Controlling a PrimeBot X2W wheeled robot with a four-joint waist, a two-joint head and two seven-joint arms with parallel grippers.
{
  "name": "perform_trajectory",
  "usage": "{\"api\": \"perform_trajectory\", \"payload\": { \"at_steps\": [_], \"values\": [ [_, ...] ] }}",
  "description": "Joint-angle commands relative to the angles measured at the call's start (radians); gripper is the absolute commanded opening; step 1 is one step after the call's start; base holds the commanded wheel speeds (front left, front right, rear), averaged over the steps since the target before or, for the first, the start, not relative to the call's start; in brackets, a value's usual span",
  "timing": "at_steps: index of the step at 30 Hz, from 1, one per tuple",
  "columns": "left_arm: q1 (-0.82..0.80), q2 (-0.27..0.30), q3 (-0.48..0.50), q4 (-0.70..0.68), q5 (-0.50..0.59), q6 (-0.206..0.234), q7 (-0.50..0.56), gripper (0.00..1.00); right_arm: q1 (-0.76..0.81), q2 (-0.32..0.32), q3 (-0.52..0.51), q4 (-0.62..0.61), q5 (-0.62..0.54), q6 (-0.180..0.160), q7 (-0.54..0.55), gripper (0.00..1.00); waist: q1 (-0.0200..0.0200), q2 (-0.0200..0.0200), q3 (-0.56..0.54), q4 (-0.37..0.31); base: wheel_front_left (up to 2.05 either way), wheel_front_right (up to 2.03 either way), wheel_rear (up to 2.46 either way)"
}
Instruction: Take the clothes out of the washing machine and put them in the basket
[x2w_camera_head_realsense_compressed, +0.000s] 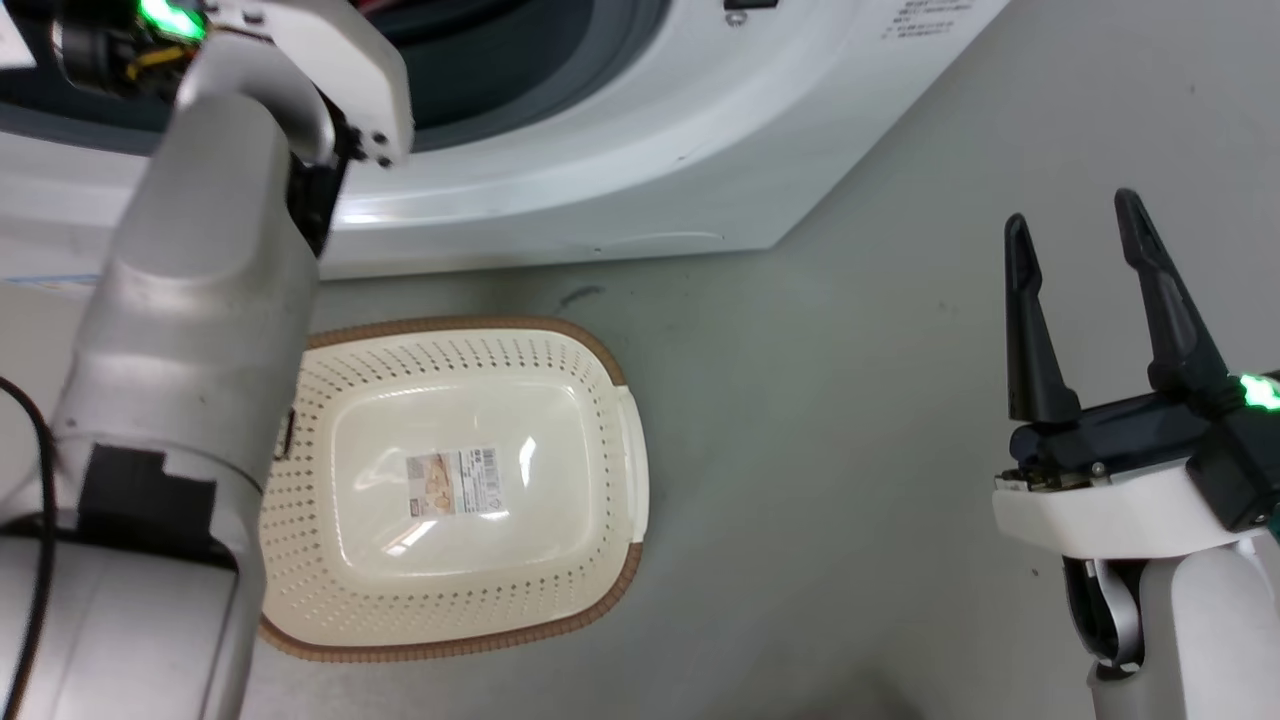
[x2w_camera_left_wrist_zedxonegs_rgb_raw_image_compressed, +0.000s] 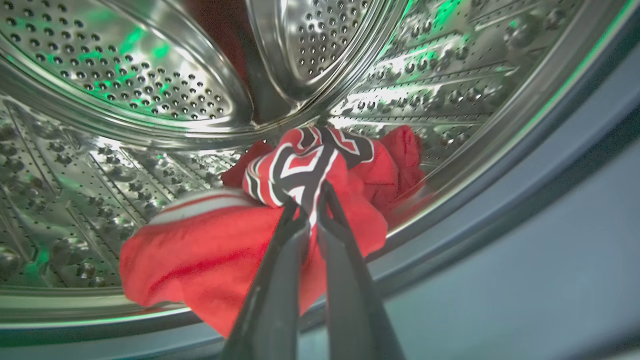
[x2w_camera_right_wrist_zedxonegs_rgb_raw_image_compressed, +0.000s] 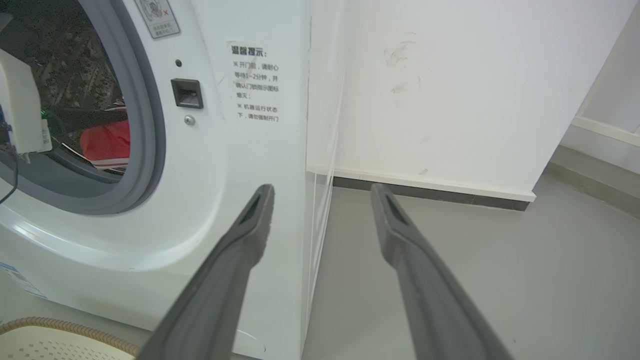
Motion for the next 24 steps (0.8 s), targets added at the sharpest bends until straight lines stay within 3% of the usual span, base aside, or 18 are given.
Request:
{"api": "perform_trajectory", "payload": {
  "at_steps": [1, 13, 24],
  "values": [
    [0.051, -0.007, -0.014, -0.036, -0.020, 0.000, -0.011, 0.00, 0.021, 0.000, -0.004, 0.009, -0.012, -0.001, -0.002, 1.00, 0.0001, 0.0000, -0.060, 0.036, 0.00, 0.00, 0.00],
    [0.379, 0.032, -0.007, -0.418, -0.091, 0.002, -0.016, 0.00, 0.104, 0.000, -0.014, 0.053, -0.019, -0.001, -0.002, 1.00, 0.0001, 0.0000, -0.213, 0.090, 0.00, 0.00, 0.00],
    [0.631, 0.071, 0.015, -0.767, -0.075, 0.042, -0.014, 0.00, 0.180, 0.000, 0.006, 0.078, -0.009, -0.001, -0.002, 1.00, 0.0001, 0.0000, -0.330, 0.096, 0.00, 0.00, 0.00]
  ]
}}
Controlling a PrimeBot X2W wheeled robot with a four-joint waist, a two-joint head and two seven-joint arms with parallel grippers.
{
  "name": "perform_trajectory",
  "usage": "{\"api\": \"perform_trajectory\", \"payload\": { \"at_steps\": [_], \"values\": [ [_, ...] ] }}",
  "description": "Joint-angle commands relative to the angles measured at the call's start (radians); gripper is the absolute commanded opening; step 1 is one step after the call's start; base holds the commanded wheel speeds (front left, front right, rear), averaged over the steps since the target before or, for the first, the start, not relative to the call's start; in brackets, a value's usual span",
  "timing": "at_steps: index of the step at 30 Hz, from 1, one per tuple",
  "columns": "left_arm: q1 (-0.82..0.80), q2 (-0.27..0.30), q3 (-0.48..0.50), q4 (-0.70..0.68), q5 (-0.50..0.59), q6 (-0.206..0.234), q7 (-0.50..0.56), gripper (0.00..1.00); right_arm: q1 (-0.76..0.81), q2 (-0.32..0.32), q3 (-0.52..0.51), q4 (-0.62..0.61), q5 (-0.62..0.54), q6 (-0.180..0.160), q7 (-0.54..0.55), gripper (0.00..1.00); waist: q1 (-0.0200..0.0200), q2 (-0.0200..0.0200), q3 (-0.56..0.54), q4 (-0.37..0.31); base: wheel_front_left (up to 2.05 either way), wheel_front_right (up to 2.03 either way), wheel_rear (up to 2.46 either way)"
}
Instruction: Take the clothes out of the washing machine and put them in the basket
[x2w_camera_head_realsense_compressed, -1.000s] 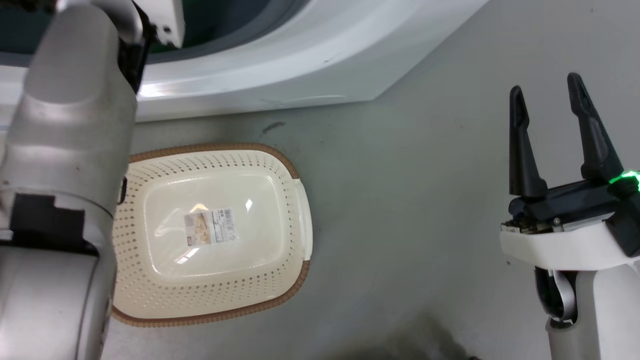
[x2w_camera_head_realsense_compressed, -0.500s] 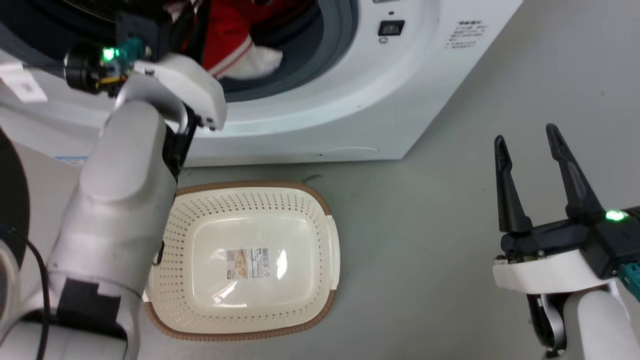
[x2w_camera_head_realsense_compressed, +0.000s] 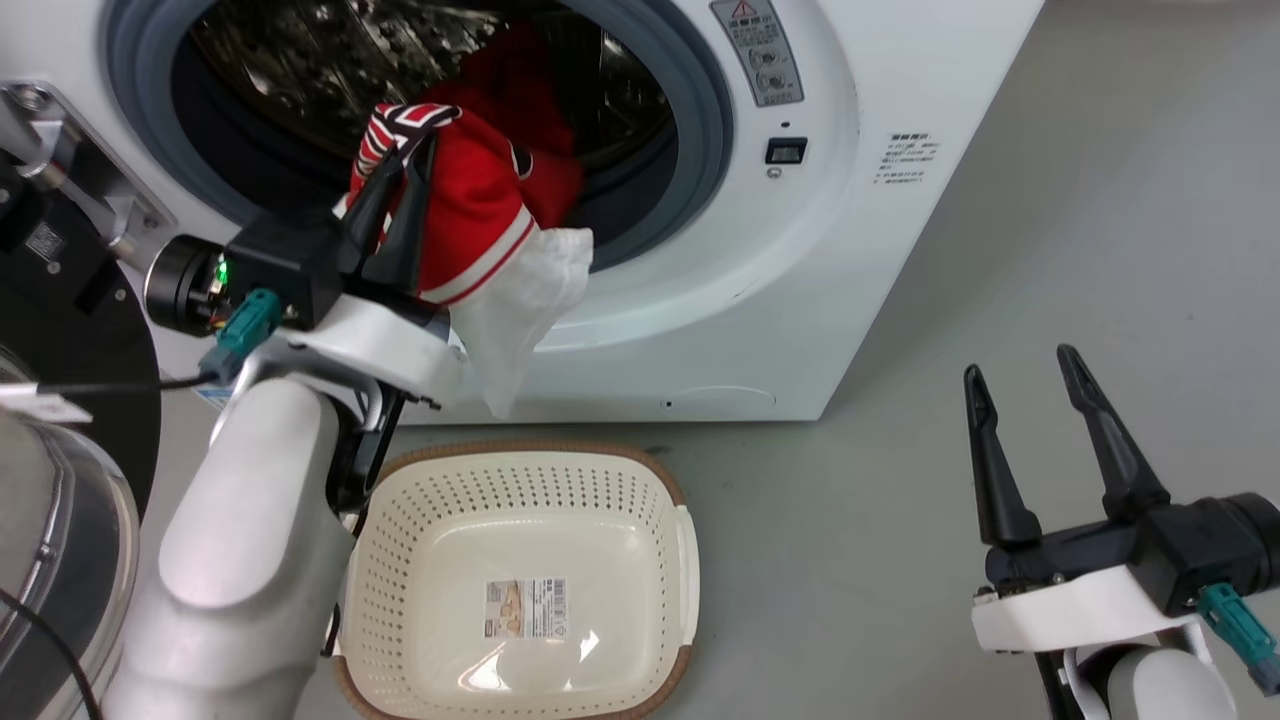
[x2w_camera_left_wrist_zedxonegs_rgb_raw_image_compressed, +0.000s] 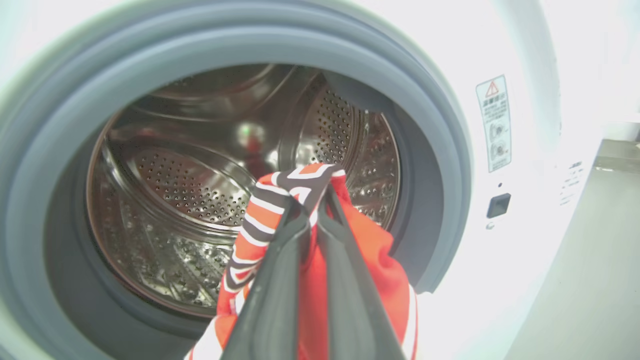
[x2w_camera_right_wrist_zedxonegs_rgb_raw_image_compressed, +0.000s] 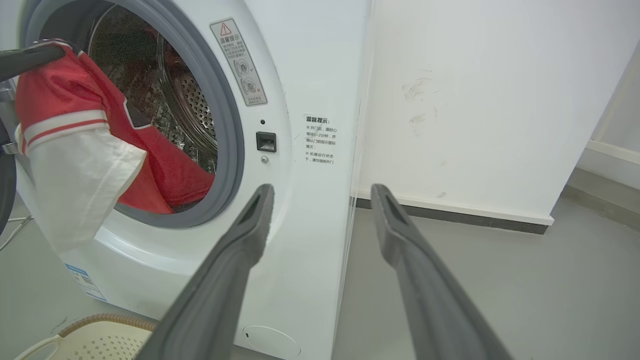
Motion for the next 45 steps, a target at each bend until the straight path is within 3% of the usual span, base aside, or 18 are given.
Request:
{"api": "perform_trajectory", "payload": {
  "at_steps": [1, 13, 20, 31, 45],
  "values": [
    [0.030, 0.006, -0.002, -0.038, 0.006, 0.008, -0.003, 0.00, 0.018, 0.000, 0.002, 0.003, 0.004, -0.001, -0.002, 1.00, 0.0003, 0.0000, -0.029, 0.000, 0.00, 0.00, 0.00],
    [0.270, 0.081, 0.012, -0.448, 0.002, 0.086, 0.107, 0.00, 0.083, 0.000, -0.010, 0.017, 0.012, -0.001, -0.002, 1.00, 0.0003, 0.0000, -0.107, 0.000, 0.00, 0.00, 0.00],
    [0.382, 0.101, -0.005, -0.527, 0.003, 0.109, 0.154, 0.00, 0.089, 0.000, -0.015, 0.022, 0.014, -0.001, -0.002, 1.00, 0.0003, 0.0000, -0.110, 0.009, 0.00, 0.00, 0.00],
    [0.471, 0.087, -0.083, -0.366, -0.016, 0.065, 0.136, 0.00, 0.039, 0.000, -0.017, 0.007, 0.007, -0.001, -0.002, 1.00, 0.0003, 0.0000, -0.028, -0.002, 0.00, 0.00, 0.00],
    [0.297, 0.011, -0.121, 0.072, -0.038, 0.011, 0.037, 0.00, -0.092, 0.000, -0.015, -0.033, 0.023, -0.001, -0.002, 1.00, 0.0003, 0.0000, 0.244, -0.064, 0.00, 0.00, 0.00]
  ]
}}
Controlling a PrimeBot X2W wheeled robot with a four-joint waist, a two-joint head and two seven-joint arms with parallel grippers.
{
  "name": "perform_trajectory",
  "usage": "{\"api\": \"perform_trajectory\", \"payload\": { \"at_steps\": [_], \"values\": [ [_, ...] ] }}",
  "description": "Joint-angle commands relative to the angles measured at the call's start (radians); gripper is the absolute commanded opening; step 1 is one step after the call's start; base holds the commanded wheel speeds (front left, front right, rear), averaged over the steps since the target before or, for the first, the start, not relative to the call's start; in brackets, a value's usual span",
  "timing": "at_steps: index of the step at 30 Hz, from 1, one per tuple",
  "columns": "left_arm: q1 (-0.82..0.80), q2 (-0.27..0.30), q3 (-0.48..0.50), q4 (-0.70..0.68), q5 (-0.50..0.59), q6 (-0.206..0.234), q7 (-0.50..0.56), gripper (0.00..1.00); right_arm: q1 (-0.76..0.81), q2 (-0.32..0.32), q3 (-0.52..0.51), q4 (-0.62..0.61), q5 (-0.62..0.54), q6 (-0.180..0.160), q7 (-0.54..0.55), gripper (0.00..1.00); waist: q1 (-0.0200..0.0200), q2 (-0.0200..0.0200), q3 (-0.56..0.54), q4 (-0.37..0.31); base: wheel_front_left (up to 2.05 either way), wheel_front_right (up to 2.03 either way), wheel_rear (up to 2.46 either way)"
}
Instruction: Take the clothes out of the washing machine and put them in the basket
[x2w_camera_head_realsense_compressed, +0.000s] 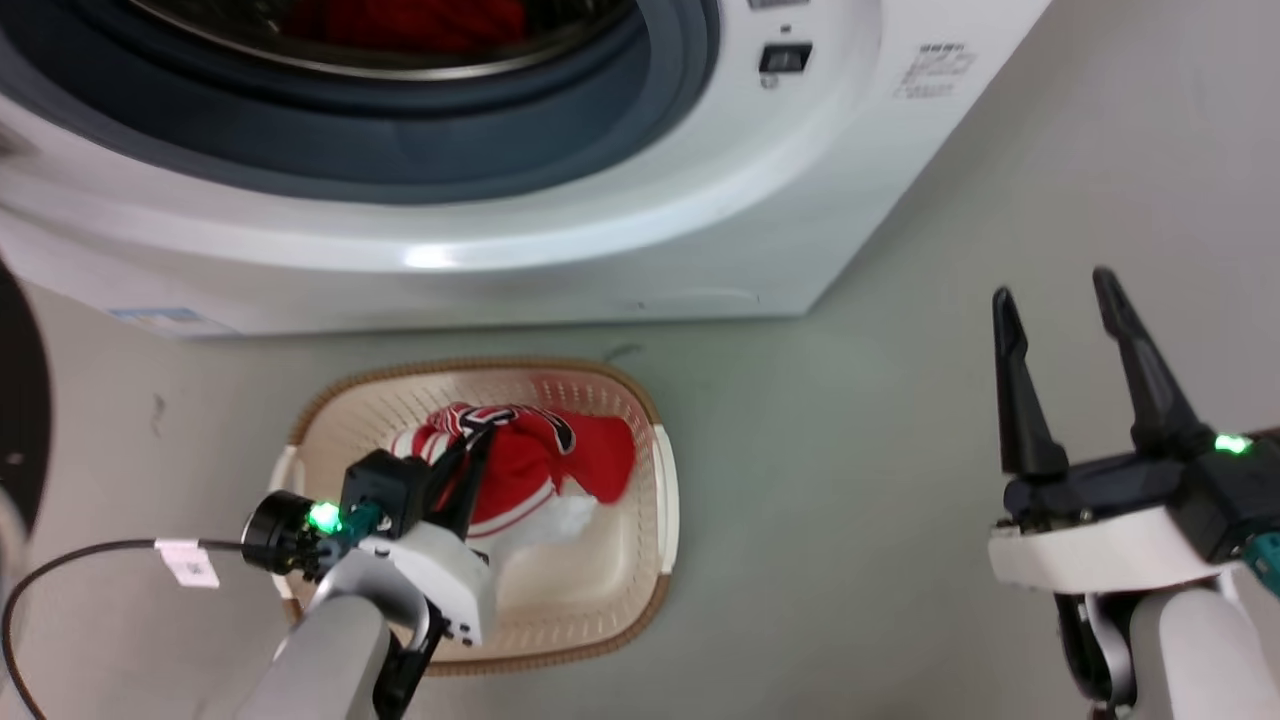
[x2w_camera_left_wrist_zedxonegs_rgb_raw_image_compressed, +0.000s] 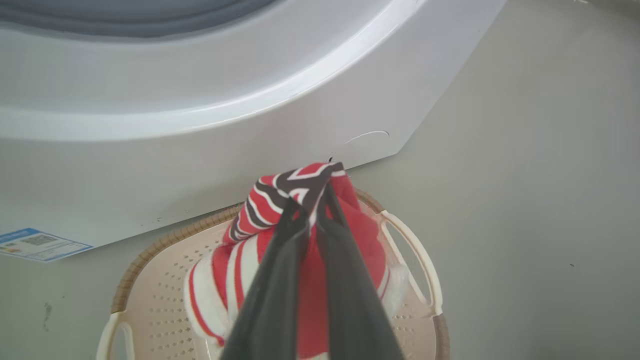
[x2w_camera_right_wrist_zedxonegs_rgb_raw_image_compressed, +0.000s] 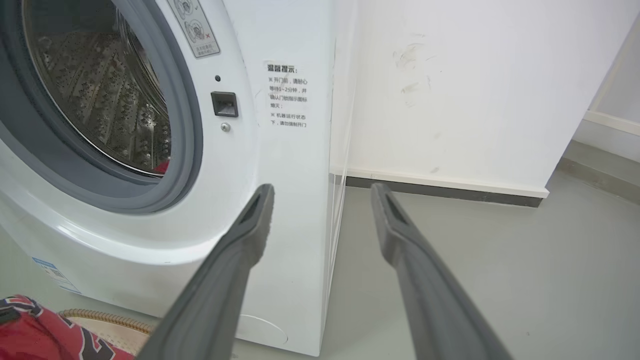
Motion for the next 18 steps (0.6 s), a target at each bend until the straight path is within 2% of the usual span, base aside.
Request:
{"api": "perform_trajectory", "payload": {
  "at_steps": [1, 10, 18],
  "values": [
    [-0.045, -0.009, -0.002, 0.047, -0.006, -0.009, -0.012, 0.00, -0.031, 0.000, 0.000, -0.011, 0.009, -0.001, -0.002, 1.00, -0.0001, 0.0000, 0.095, -0.035, 0.00, 0.00, 0.00],
    [-0.234, -0.050, -0.038, 0.364, -0.004, -0.037, -0.028, 0.00, -0.119, 0.001, -0.009, -0.041, 0.040, -0.001, -0.002, 1.00, -0.0001, 0.0000, 0.265, -0.080, 0.00, 0.00, 0.00],
    [-0.386, -0.084, -0.054, 0.639, -0.023, -0.046, -0.010, 0.00, -0.156, 0.001, -0.013, -0.061, 0.053, -0.001, -0.002, 1.00, -0.0001, 0.0000, 0.361, -0.097, 0.00, 0.00, 0.00]
  ]
}}
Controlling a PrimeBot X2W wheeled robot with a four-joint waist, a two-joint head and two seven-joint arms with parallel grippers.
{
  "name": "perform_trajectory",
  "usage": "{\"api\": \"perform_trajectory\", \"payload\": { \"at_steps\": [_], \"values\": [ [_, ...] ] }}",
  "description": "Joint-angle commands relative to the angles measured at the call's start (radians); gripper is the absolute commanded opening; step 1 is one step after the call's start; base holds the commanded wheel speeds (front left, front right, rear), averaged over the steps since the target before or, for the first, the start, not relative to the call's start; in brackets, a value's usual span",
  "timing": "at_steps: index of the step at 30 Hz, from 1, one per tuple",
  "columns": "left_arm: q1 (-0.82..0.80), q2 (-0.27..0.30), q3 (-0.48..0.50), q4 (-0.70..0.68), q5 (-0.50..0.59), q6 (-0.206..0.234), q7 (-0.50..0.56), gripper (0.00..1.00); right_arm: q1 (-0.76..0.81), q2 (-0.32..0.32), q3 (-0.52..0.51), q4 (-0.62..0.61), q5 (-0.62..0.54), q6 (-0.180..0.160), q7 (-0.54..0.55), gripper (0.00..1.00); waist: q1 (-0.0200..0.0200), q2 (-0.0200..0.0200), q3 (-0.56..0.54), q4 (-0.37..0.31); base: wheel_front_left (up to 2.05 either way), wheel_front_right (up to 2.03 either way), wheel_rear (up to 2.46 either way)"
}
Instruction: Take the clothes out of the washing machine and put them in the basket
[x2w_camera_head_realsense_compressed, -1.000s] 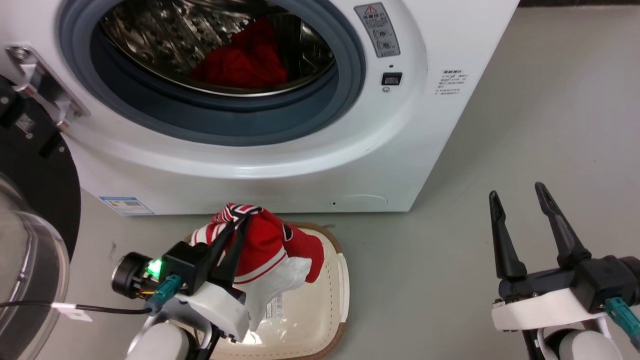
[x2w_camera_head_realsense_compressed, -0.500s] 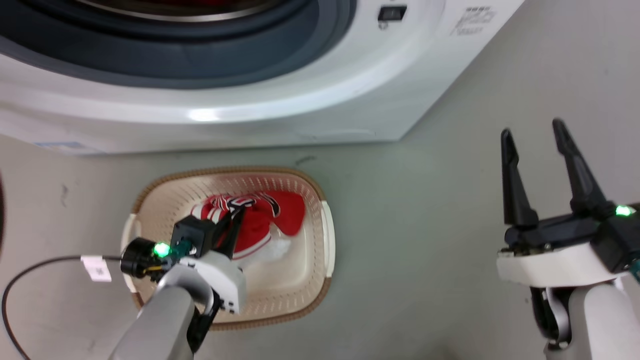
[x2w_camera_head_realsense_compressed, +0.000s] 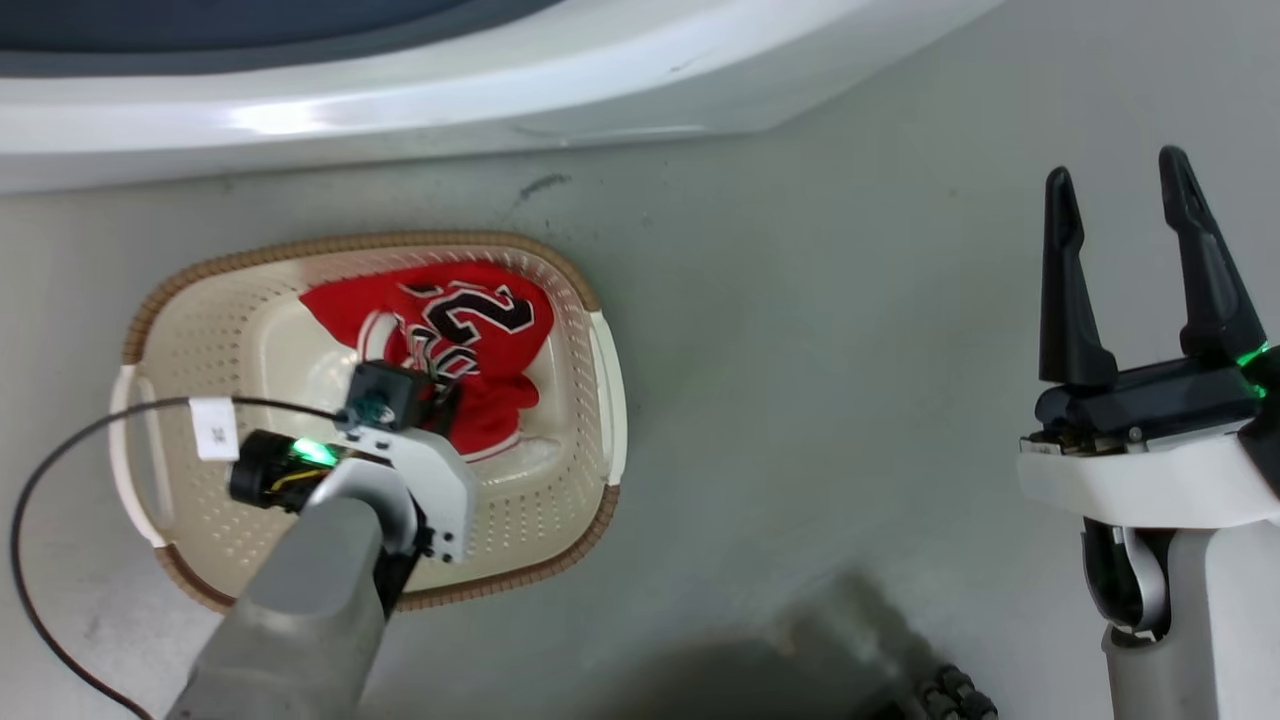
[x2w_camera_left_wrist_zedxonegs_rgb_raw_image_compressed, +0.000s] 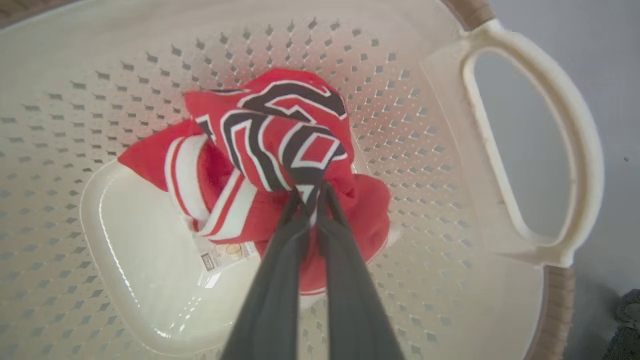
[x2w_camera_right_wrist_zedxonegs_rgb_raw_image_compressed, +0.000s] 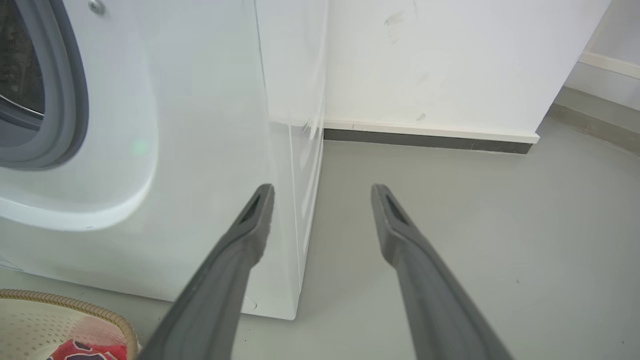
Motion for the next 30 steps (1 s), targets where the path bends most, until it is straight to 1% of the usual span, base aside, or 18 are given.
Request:
{"api": "perform_trajectory", "payload": {
  "at_steps": [1, 3, 5, 11, 12, 17, 22, 27, 30],
  "values": [
    [-0.035, -0.002, 0.009, 0.052, -0.014, -0.001, 0.009, 0.00, -0.023, 0.001, 0.003, -0.008, 0.003, -0.001, -0.002, 1.00, -0.0003, 0.0000, 0.043, -0.015, 0.00, 0.00, 0.00],
    [-0.056, -0.010, 0.015, 0.106, -0.026, -0.002, 0.019, 0.00, -0.030, 0.001, 0.006, -0.009, 0.007, -0.001, -0.002, 1.00, -0.0003, 0.0000, 0.059, -0.020, 0.00, 0.00, 0.00],
    [-0.078, -0.005, 0.018, 0.145, -0.033, -0.002, 0.024, 0.00, -0.041, 0.001, 0.008, -0.012, 0.008, -0.001, -0.002, 1.00, -0.0003, 0.0000, 0.073, -0.026, 0.00, 0.00, 0.00],
    [-0.096, -0.012, 0.009, 0.185, -0.035, -0.002, 0.031, 0.01, -0.045, 0.001, 0.006, -0.010, 0.011, -0.001, -0.002, 1.00, -0.0003, 0.0000, 0.083, -0.028, 0.00, 0.00, 0.00],
    [-0.100, -0.011, 0.004, 0.187, -0.028, 0.006, 0.022, 1.00, -0.045, 0.001, 0.005, -0.009, 0.010, -0.001, -0.002, 1.00, -0.0003, 0.0000, 0.079, -0.028, 0.00, 0.00, 0.00],
    [-0.078, -0.026, -0.005, 0.200, -0.041, 0.000, 0.011, 1.00, -0.034, 0.001, 0.001, 0.002, 0.005, -0.001, -0.002, 1.00, -0.0003, 0.0000, 0.038, -0.014, 0.00, 0.00, 0.00],
    [-0.046, -0.033, -0.009, 0.202, -0.052, -0.004, -0.020, 1.00, -0.012, 0.001, 0.003, 0.015, -0.003, -0.001, -0.002, 1.00, -0.0003, 0.0000, -0.037, 0.005, 0.00, 0.00, 0.00],
    [-0.010, -0.037, 0.001, 0.159, -0.061, -0.004, -0.035, 1.00, 0.013, 0.001, 0.004, 0.024, -0.014, -0.001, -0.002, 1.00, -0.0003, 0.0000, -0.113, 0.027, 0.00, 0.00, 0.00],
    [0.026, -0.032, 0.022, 0.080, -0.062, 0.011, -0.035, 1.00, 0.031, 0.001, 0.005, 0.031, -0.021, -0.001, -0.002, 1.00, -0.0003, 0.0000, -0.156, 0.038, 0.00, 0.00, 0.00]
  ]
}}
